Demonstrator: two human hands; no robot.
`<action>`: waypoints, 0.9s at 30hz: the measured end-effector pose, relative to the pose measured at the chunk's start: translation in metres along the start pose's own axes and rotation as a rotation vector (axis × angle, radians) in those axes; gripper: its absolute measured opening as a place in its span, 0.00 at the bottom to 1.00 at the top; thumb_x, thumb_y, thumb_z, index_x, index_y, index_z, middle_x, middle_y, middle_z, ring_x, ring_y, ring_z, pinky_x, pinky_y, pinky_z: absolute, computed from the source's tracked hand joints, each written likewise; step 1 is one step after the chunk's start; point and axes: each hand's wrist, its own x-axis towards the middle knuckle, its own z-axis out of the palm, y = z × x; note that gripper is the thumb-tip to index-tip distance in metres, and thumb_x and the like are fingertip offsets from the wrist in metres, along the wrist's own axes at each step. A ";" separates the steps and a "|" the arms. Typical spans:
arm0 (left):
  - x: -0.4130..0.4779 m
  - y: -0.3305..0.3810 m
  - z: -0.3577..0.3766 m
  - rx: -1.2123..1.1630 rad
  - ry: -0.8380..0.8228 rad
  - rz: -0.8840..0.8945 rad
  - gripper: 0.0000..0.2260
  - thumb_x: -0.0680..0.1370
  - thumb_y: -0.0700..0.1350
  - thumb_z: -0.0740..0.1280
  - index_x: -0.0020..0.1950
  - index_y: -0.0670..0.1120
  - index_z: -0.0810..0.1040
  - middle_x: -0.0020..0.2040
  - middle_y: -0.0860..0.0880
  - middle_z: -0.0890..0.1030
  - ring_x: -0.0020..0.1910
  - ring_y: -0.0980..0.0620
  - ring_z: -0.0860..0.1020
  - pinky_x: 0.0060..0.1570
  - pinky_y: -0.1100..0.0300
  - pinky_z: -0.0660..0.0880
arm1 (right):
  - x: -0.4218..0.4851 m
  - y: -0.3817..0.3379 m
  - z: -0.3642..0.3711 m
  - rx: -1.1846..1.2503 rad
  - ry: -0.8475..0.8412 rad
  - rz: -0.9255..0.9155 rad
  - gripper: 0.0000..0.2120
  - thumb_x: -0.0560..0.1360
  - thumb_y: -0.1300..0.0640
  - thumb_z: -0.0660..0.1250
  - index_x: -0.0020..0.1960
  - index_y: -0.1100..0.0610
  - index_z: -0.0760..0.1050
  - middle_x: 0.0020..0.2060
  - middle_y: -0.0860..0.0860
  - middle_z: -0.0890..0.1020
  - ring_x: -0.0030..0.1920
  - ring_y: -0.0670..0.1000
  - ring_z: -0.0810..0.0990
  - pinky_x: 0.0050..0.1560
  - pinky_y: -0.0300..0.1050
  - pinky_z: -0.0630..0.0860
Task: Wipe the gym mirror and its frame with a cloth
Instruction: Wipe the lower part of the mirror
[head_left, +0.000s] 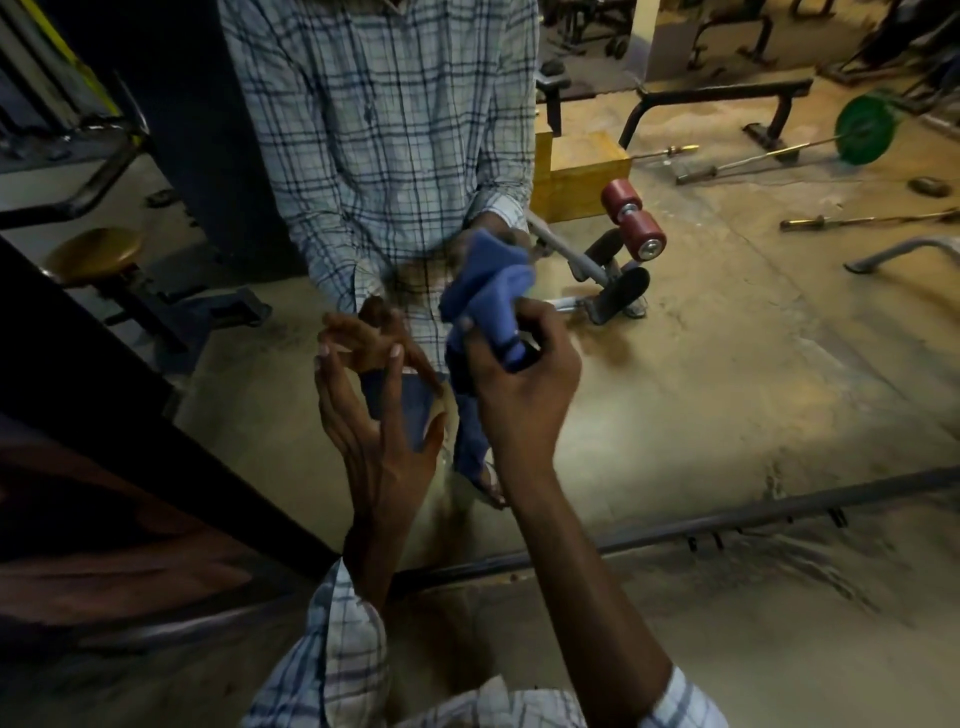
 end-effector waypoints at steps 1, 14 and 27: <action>0.003 0.003 0.002 -0.005 0.002 0.004 0.39 0.77 0.55 0.76 0.82 0.49 0.60 0.80 0.30 0.52 0.83 0.34 0.49 0.80 0.41 0.53 | 0.001 0.000 0.003 -0.010 -0.021 -0.024 0.12 0.70 0.63 0.78 0.49 0.60 0.77 0.41 0.50 0.81 0.41 0.46 0.80 0.43 0.41 0.78; 0.006 0.012 0.012 0.063 -0.081 0.064 0.42 0.76 0.53 0.77 0.83 0.53 0.57 0.82 0.34 0.48 0.82 0.31 0.51 0.78 0.37 0.57 | -0.032 0.131 -0.043 -0.025 0.356 0.602 0.09 0.70 0.66 0.75 0.40 0.61 0.75 0.35 0.55 0.78 0.37 0.51 0.76 0.45 0.60 0.78; -0.008 0.021 0.027 0.071 -0.084 -0.008 0.42 0.76 0.56 0.77 0.83 0.51 0.59 0.81 0.30 0.51 0.82 0.32 0.50 0.77 0.35 0.58 | -0.016 0.152 -0.089 -0.052 0.376 0.749 0.10 0.70 0.62 0.74 0.39 0.61 0.72 0.33 0.56 0.75 0.38 0.54 0.74 0.42 0.49 0.73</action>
